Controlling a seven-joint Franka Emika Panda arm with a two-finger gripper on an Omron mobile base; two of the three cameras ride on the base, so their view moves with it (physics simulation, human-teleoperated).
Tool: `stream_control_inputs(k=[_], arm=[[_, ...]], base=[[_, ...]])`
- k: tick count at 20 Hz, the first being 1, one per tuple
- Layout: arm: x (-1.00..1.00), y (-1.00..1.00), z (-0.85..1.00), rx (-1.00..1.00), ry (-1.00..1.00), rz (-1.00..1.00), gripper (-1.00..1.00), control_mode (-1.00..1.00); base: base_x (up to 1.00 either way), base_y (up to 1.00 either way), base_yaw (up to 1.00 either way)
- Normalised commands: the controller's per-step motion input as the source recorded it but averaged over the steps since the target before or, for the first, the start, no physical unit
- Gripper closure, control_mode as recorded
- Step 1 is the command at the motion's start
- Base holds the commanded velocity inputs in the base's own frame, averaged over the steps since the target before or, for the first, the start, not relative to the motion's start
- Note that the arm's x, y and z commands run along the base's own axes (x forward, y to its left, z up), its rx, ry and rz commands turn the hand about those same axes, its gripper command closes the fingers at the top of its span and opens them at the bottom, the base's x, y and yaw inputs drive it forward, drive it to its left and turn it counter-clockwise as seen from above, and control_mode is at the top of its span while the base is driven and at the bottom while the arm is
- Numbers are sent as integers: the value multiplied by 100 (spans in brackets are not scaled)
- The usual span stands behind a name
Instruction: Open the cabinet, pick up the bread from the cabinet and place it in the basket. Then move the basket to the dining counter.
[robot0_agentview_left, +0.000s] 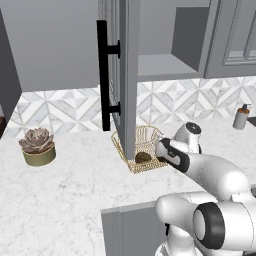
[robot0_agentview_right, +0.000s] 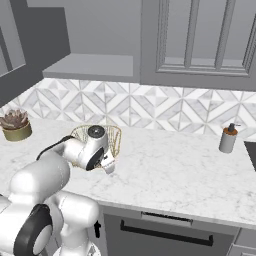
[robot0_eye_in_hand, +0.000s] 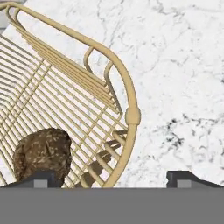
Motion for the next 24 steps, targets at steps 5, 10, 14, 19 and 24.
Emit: stream_control_inputs(k=[5,10,14,19,24], arm=[[44,22,-20,13,0,-6,-100,-100],[10,0,-14,5,0,-10,-100,-100],[0,-1,-49,1,1,-11,-100,-100],[0,-8,-60,0,3,-13,100,-100],[-20,-11,-53,0,2,-11,100,-100]], base=[[0,0,0],[0,0,0],[0,0,0],[0,0,0],[0,0,0]])
